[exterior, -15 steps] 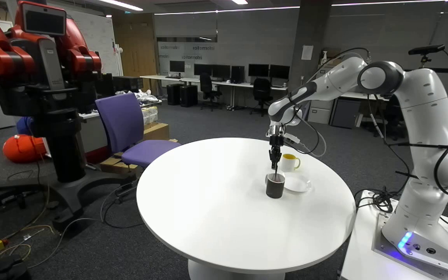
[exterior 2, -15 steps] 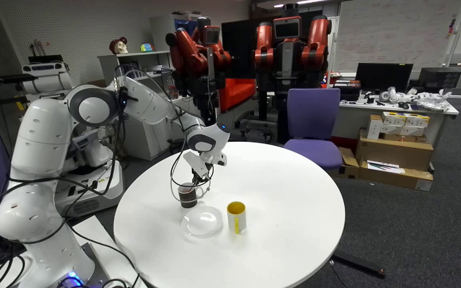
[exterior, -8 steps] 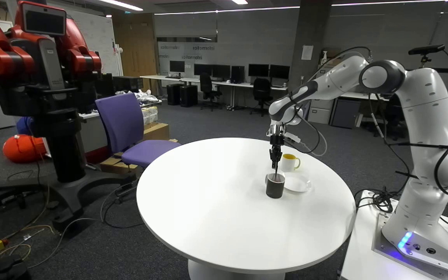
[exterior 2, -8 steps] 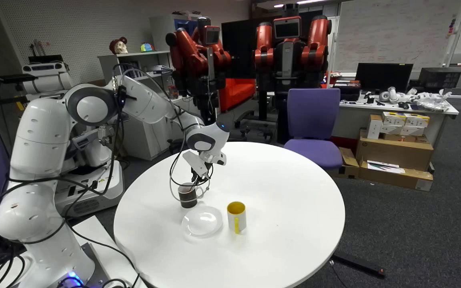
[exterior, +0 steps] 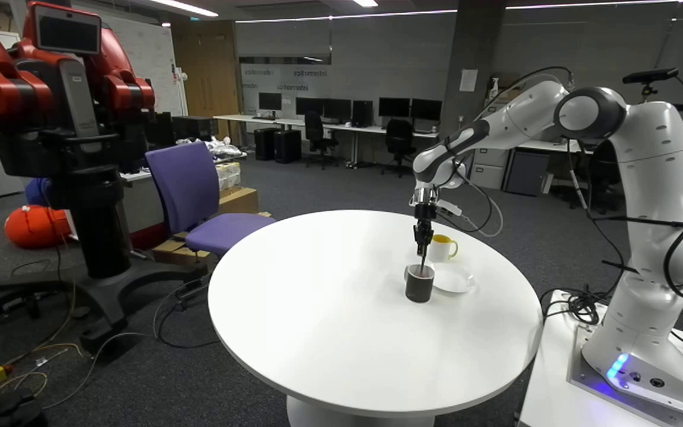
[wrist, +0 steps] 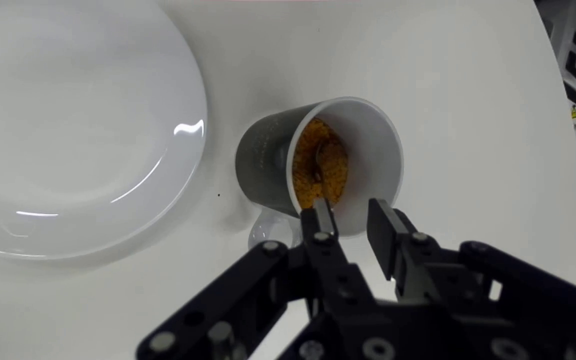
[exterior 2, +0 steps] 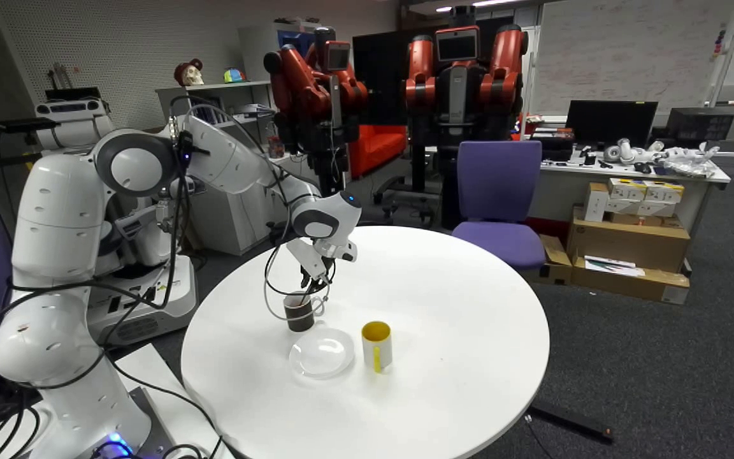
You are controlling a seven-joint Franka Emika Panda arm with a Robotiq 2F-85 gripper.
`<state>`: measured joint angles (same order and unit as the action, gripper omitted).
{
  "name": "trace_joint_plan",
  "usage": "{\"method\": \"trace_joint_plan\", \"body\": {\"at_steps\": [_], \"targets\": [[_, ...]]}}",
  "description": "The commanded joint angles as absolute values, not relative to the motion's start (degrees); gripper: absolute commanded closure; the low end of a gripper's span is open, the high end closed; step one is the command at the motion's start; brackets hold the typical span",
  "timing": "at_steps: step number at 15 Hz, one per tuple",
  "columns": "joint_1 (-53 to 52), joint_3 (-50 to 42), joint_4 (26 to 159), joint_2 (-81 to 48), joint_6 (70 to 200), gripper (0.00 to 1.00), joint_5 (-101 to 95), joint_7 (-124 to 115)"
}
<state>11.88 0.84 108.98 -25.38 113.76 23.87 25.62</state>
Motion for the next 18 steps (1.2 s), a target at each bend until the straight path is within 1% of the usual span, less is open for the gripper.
{"method": "trace_joint_plan", "body": {"at_steps": [1, 2, 3, 5, 14, 18], "targets": [[11.5, 0.3, 112.6, -21.5, 113.9, 0.73, 23.0, 24.0], [11.5, 0.3, 112.9, -21.4, 113.8, 0.79, 23.0, 24.0], [11.5, 0.3, 113.0, -21.3, 113.9, 0.93, 23.0, 23.9], [11.5, 0.2, 113.1, -21.2, 113.8, 1.00, 23.0, 23.8], [11.5, 0.0, 112.0, -21.4, 112.8, 1.00, 22.5, 23.4], [10.2, -0.3, 109.0, -21.5, 110.4, 1.00, 18.0, 21.3]]}}
